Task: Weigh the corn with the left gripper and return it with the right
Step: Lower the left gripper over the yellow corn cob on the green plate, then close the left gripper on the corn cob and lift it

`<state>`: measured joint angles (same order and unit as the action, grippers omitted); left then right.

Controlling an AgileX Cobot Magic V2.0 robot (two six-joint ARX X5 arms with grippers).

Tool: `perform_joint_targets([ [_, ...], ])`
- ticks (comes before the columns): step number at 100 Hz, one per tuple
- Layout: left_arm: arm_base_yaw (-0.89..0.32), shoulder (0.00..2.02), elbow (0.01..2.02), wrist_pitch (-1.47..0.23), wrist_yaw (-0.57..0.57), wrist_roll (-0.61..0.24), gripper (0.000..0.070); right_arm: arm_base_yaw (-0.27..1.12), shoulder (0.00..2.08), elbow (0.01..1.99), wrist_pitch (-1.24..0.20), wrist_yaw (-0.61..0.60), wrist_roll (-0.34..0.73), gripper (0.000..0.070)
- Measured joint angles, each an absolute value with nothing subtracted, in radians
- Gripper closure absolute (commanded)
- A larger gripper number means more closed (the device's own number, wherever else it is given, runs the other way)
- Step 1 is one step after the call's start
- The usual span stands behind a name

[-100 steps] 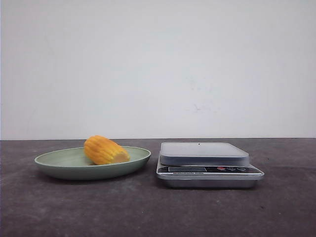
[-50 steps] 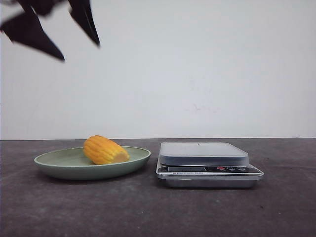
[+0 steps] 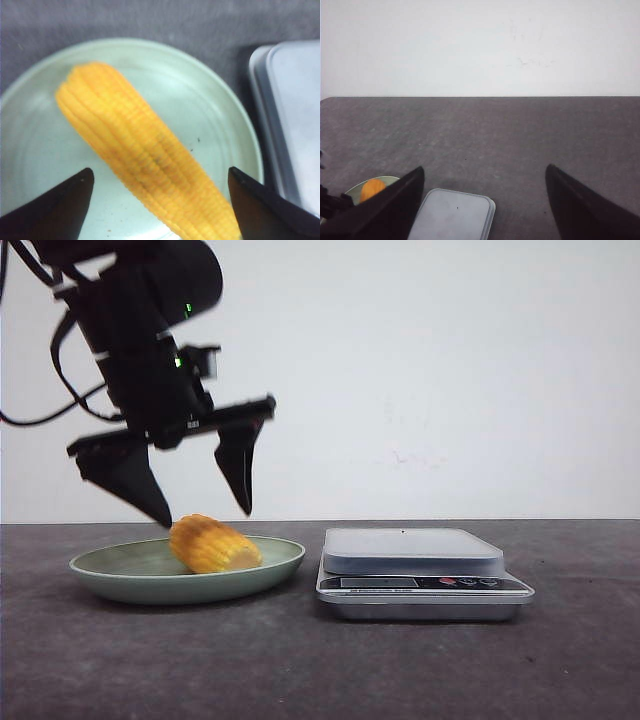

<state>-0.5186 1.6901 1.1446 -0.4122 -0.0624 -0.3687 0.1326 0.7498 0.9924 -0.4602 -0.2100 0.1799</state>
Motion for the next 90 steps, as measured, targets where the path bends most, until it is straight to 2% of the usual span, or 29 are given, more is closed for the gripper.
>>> perform_joint_targets([
  [18, -0.519, 1.736, 1.145, -0.408, -0.072, -0.4, 0.021, 0.133, 0.75, 0.992, -0.46, -0.21, 0.18, 0.0216],
  [22, -0.519, 1.738, 1.145, -0.41, -0.073, -0.404, 0.0273, 0.133, 0.75, 0.992, -0.46, -0.21, 0.18, 0.0216],
  [33, -0.519, 1.738, 1.145, -0.41, -0.073, -0.404, 0.0525, 0.133, 0.75, 0.992, -0.46, -0.21, 0.18, 0.0216],
  [45, -0.519, 1.738, 1.145, -0.409, -0.073, -0.399, 0.0699, 0.133, 0.75, 0.992, -0.461, -0.21, 0.18, 0.0216],
  [73, -0.522, 1.731, 1.145, -0.426, -0.073, -0.354, 0.0697, 0.133, 0.75, 0.992, -0.471, -0.21, 0.18, 0.0216],
  [90, -0.561, 1.618, 1.141, -0.461, -0.076, -0.326, 0.0697, 0.133, 0.75, 0.992, -0.486, -0.21, 0.179, 0.0216],
])
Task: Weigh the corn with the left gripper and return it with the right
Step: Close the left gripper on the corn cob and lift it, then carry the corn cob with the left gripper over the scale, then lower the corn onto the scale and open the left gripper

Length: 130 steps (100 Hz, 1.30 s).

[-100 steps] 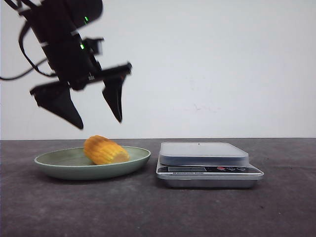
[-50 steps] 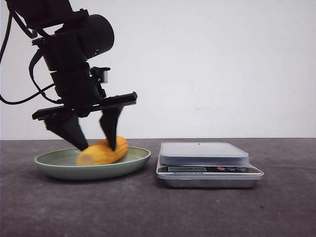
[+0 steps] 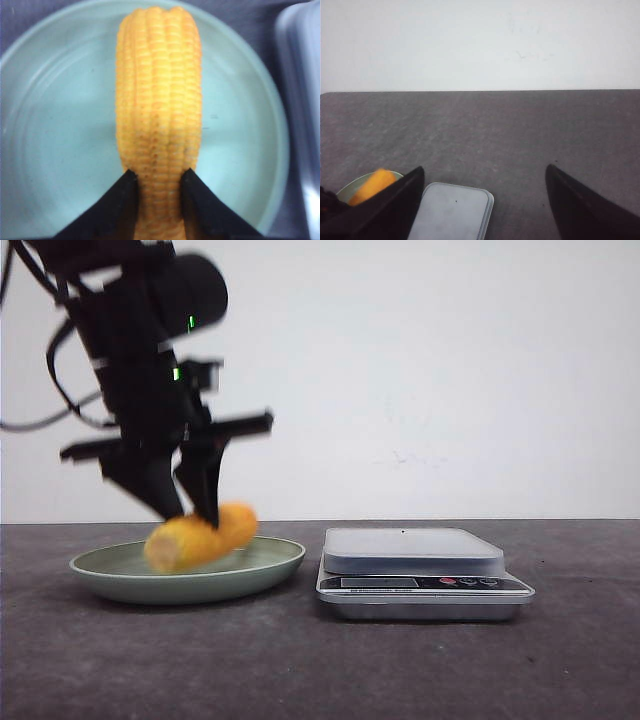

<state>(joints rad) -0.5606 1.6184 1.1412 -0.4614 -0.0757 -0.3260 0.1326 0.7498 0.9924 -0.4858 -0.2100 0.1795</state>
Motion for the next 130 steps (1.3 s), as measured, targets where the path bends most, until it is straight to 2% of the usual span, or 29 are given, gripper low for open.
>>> perform_joint_targets([
  [11, -0.624, 1.511, 1.158, -0.464, -0.076, -0.316, 0.0696, 0.133, 0.75, 0.992, -0.486, -0.21, 0.18, 0.0216],
  [22, -0.689, 1.49, 1.238, -0.489, -0.075, -0.311, 0.0696, 0.133, 0.75, 0.992, -0.481, -0.21, 0.18, 0.0216],
  [41, -0.77, 1.583, 1.403, -0.488, -0.081, -0.319, 0.0696, 0.133, 0.75, 0.992, -0.477, -0.21, 0.18, 0.0216],
  [58, -0.787, 1.721, 1.531, -0.465, -0.081, -0.382, 0.0696, 0.133, 0.75, 0.992, -0.477, -0.21, 0.18, 0.0216],
  [84, -0.812, 1.9, 1.537, -0.423, -0.081, -0.484, 0.0696, 0.133, 0.75, 0.992, -0.485, -0.21, 0.18, 0.0216],
  [119, -0.833, 1.971, 1.536, -0.426, -0.081, -0.534, 0.0695, 0.133, 0.75, 0.992, -0.527, -0.209, 0.179, 0.0216],
  [124, -0.833, 1.972, 1.536, -0.429, -0.081, -0.536, 0.0657, 0.133, 0.75, 0.992, -0.527, -0.209, 0.179, 0.0216],
  [130, -0.833, 1.977, 1.536, -0.43, -0.081, -0.538, 0.0546, 0.133, 0.751, 0.992, -0.527, -0.209, 0.179, 0.0216],
])
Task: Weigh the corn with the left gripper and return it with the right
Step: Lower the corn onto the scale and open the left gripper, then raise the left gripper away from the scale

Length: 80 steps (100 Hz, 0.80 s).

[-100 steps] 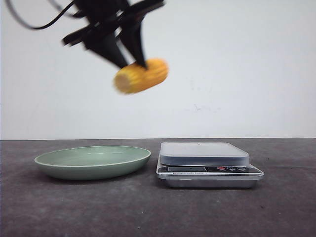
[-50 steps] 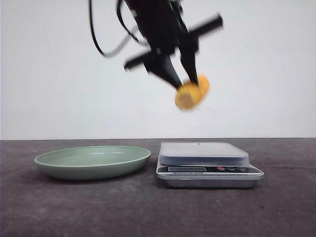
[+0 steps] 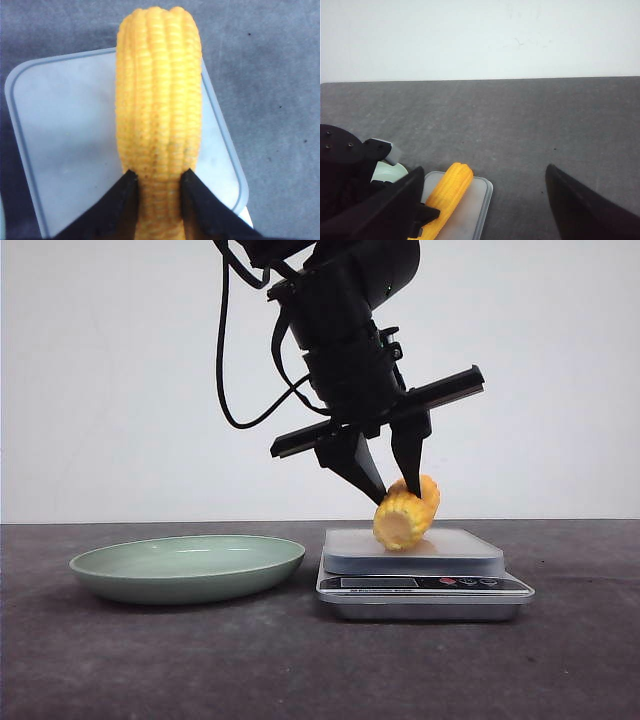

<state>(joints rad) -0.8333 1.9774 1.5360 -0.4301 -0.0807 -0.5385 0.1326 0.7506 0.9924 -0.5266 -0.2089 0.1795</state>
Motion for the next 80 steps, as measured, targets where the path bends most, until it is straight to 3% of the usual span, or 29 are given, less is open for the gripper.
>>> perform_joint_targets([
  [7, -0.834, 1.979, 1.536, -0.432, -0.081, -0.539, 0.0466, 0.133, 0.751, 0.992, -0.527, -0.209, 0.179, 0.0216],
  [28, -0.834, 1.979, 1.536, -0.437, -0.081, -0.539, 0.0449, 0.133, 0.751, 0.992, -0.527, -0.209, 0.179, 0.0216],
  [44, -0.834, 1.979, 1.536, -0.445, -0.081, -0.538, 0.0256, 0.133, 0.751, 0.992, -0.527, -0.209, 0.179, 0.0216],
  [80, -0.852, 1.966, 1.593, -0.468, -0.122, -0.459, 0.0253, 0.133, 0.751, 0.992, -0.527, -0.209, 0.179, 0.0216],
])
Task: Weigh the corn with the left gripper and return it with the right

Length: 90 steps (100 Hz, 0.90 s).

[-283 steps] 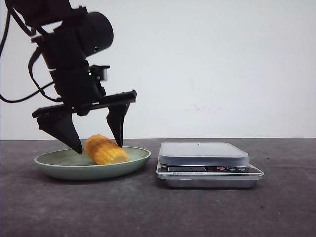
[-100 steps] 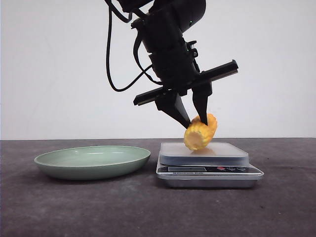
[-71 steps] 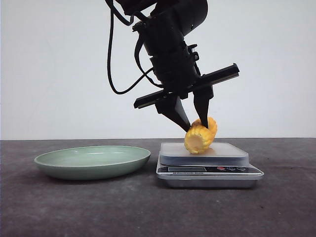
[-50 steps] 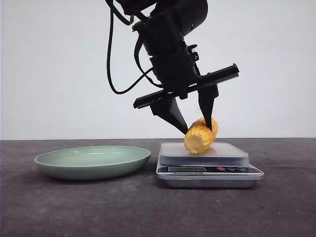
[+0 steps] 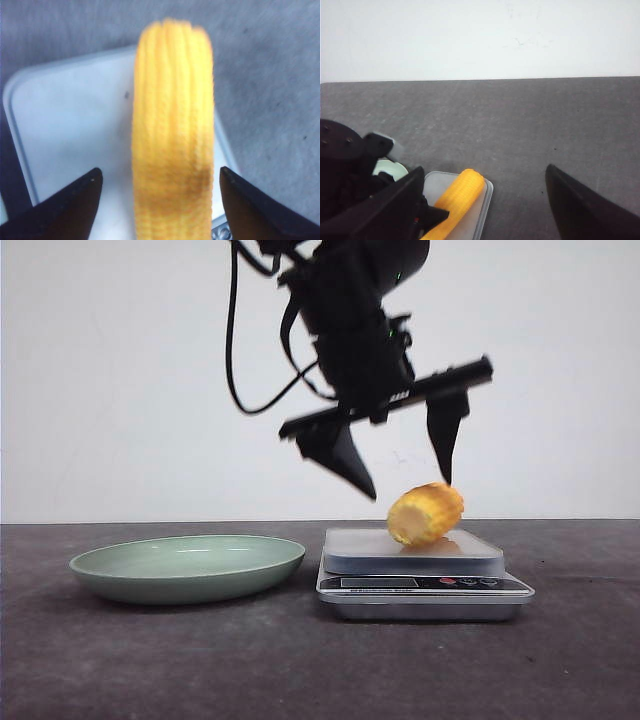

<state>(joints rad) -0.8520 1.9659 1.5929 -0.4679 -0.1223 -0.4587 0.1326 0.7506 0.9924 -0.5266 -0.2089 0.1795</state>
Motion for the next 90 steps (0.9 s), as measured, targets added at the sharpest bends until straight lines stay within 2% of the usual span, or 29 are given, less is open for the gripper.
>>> perform_joint_targets([
  [27, -0.862, 1.715, 1.617, -0.515, -0.208, -0.325, 0.0254, 0.133, 0.751, 0.992, -0.527, -0.209, 0.179, 0.0216],
  [48, -0.855, 1.482, 1.618, -0.617, -0.255, -0.229, 0.0254, 0.133, 0.751, 0.992, -0.529, -0.209, 0.179, 0.0216],
  [72, -0.855, 1.162, 1.618, -0.724, -0.389, -0.18, 0.0255, 0.133, 0.751, 0.992, -0.535, -0.209, 0.179, 0.0216],
  [90, -0.855, 0.938, 1.618, -0.834, -0.448, -0.159, 0.0266, 0.133, 0.751, 0.992, -0.536, -0.209, 0.179, 0.0216],
])
